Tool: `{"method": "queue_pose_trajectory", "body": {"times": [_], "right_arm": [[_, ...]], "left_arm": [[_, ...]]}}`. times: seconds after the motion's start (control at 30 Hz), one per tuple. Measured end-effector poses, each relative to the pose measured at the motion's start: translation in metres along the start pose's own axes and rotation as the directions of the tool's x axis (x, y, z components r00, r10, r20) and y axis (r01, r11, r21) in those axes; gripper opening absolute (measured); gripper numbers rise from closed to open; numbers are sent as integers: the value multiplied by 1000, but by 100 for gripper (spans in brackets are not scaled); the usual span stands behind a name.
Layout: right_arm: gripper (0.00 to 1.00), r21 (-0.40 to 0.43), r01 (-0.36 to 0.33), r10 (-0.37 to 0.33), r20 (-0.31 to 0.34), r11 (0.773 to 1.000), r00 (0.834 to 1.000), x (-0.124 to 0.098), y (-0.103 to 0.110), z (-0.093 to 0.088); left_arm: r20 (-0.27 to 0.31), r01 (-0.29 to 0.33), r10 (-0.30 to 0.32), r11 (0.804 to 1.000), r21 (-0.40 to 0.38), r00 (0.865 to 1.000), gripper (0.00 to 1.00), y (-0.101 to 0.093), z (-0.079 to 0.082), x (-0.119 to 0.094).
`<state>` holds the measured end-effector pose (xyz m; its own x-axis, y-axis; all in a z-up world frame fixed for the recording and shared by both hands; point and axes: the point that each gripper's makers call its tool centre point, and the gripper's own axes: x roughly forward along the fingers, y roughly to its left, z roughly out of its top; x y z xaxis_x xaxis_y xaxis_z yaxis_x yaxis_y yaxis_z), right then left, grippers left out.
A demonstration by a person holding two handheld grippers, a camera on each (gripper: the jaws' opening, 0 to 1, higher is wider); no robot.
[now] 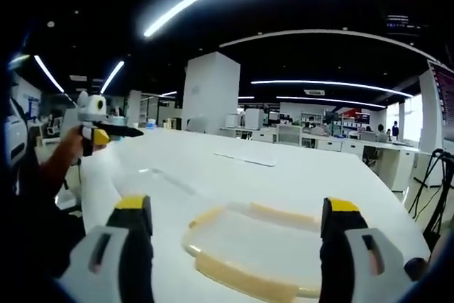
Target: Snap each plastic latch of the storage box into its locked position after aligning the lid with the box until every specified latch is closed and the lid sits flush.
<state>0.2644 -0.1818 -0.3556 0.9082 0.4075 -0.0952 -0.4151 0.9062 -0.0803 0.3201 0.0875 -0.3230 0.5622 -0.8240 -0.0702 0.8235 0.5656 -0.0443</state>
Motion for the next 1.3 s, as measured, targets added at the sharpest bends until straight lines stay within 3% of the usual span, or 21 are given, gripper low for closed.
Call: {"method": "queue_pose_trajectory", "body": {"times": [0.8,1.3], "right_arm": [[100,-8,32,-32,-3,999,999,-16,-16,-1],[100,-15,55,-56,-18,998,998,-22,-37,-1]], "left_arm": [[-28,44,-44,999,-3,999,100,-17,1,21],[-35,66,-66,998,20,997,100,-31,8,35]]}}
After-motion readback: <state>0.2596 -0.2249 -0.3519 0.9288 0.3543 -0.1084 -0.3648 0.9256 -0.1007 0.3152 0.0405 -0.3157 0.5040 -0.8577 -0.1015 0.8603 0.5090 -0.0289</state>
